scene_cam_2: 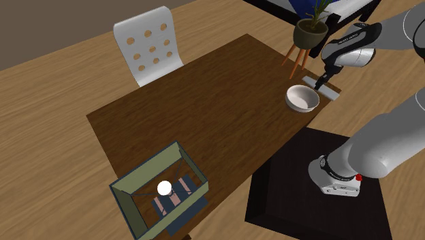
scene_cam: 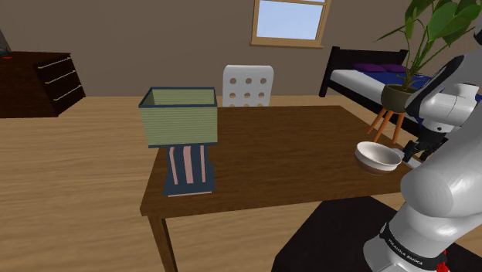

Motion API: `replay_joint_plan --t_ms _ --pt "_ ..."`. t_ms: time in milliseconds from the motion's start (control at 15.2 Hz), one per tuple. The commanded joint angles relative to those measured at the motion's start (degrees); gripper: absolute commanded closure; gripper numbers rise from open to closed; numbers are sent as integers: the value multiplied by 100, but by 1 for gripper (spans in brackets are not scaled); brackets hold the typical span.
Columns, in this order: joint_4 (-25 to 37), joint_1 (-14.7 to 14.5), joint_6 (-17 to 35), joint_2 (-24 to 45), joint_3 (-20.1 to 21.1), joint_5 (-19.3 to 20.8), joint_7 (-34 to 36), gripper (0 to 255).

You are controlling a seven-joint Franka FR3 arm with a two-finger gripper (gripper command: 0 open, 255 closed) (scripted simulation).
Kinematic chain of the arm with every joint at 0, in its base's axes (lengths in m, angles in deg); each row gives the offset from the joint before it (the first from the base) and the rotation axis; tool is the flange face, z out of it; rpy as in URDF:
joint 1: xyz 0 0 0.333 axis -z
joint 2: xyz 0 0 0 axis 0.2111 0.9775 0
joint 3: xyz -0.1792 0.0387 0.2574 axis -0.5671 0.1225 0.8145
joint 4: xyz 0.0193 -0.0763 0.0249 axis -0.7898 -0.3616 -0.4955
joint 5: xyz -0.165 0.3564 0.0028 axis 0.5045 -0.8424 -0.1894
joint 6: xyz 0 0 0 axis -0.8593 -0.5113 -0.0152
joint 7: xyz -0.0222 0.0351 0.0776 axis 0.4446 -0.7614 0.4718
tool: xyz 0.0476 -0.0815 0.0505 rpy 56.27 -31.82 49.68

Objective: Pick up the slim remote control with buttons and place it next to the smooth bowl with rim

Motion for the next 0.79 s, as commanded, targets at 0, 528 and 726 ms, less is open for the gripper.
replay_joint_plan --t_ms 0,528,726 --pt "0 0 0 0 0 0 0 0" --pt "218 97 -839 -939 94 1055 777 0" --pt "217 98 -839 -939 96 1054 776 0"
